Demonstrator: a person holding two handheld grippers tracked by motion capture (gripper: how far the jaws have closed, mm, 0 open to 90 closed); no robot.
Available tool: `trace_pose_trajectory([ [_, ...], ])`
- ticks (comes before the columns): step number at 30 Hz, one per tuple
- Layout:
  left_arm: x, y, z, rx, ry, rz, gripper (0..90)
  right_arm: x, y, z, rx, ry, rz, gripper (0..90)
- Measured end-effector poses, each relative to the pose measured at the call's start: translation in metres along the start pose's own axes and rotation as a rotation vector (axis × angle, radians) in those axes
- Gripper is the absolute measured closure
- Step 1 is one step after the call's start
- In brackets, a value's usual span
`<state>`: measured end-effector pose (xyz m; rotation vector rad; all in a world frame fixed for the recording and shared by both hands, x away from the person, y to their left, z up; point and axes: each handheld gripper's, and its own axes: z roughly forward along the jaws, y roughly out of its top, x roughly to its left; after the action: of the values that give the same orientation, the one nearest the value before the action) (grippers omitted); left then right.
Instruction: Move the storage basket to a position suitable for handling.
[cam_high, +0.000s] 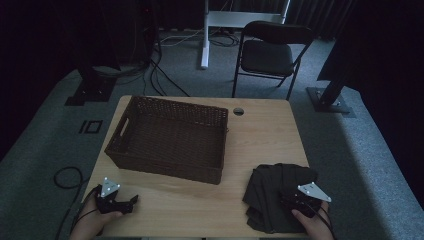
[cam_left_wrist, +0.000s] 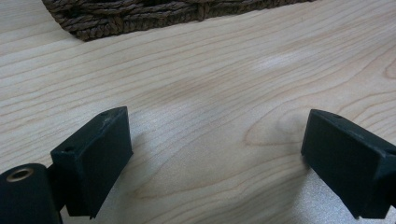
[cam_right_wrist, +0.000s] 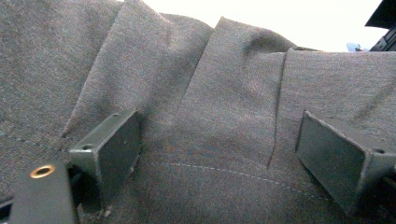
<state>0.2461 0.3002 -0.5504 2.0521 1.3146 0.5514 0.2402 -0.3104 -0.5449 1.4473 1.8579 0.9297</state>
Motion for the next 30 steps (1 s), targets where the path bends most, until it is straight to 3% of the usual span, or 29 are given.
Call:
trace_pose_trajectory([
  [9, 0.004, -0.001, -0.002, -0.002, -0.022, 0.008, 9.2, 0.001, 0.002, -0.002, -0.011, 0.008, -0.001, 13.1],
  [13, 0.009, -0.003, -0.005, 0.004, -0.020, 0.013, 9.5, 0.000, 0.007, -0.006, -0.039, 0.022, 0.043, 13.1],
  [16, 0.013, -0.003, -0.007, 0.001, -0.024, 0.003, 15.3, 0.001, 0.014, -0.010, -0.064, 0.024, 0.062, 13.2],
  [22, 0.022, 0.002, -0.012, -0.012, -0.015, -0.006, 15.3, 0.008, 0.031, -0.013, -0.094, 0.057, 0.072, 13.1],
  [30, 0.036, 0.012, -0.020, -0.051, -0.003, -0.022, 15.2, 0.025, 0.058, -0.009, -0.129, 0.097, 0.036, 13.2],
])
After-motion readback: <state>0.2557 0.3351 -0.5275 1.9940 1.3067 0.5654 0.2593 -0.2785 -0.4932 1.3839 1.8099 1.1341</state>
